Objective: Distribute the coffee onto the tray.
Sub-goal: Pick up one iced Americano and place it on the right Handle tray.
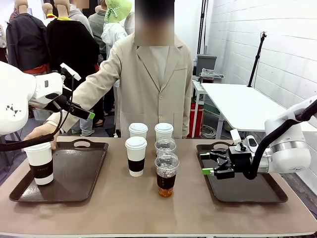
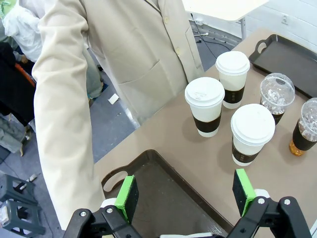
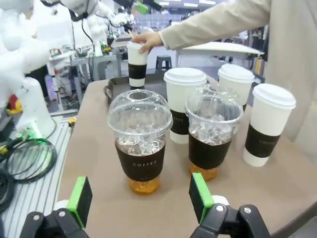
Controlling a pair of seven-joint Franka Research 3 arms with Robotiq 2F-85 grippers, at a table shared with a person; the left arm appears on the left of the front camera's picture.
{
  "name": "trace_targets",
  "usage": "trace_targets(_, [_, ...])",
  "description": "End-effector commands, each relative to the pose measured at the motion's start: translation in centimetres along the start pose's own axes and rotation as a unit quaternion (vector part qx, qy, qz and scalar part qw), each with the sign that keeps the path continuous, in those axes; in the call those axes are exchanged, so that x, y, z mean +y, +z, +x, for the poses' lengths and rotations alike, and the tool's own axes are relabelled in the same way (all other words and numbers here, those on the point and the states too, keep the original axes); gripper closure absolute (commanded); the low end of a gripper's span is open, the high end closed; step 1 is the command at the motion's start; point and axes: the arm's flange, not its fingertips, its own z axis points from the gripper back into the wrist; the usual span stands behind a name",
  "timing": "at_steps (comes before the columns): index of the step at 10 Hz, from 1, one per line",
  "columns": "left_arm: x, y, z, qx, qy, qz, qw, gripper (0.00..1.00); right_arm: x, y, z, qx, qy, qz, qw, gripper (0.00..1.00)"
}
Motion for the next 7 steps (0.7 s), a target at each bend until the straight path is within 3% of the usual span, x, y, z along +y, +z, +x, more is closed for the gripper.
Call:
trace_targets(1, [0.0,0.1,0.0,0.005,0.0,0.001,1.0,0.0,0.1,-0.1,0.4,0.008,0.007,-0.004,1.0,0.0])
trace_targets(6, [0.0,0.1,0.0,0.005,0.0,0.001,1.0,0.0,0.0,0.0,0.3,0.001,0.004,0.0,1.0,0.0])
trace_targets(7, [0.0,0.1,0.0,0.005,0.0,0.001,1.0,0.0,-1.4,-0.8,0.4,0.003,0.011,0.0,1.0,0.0])
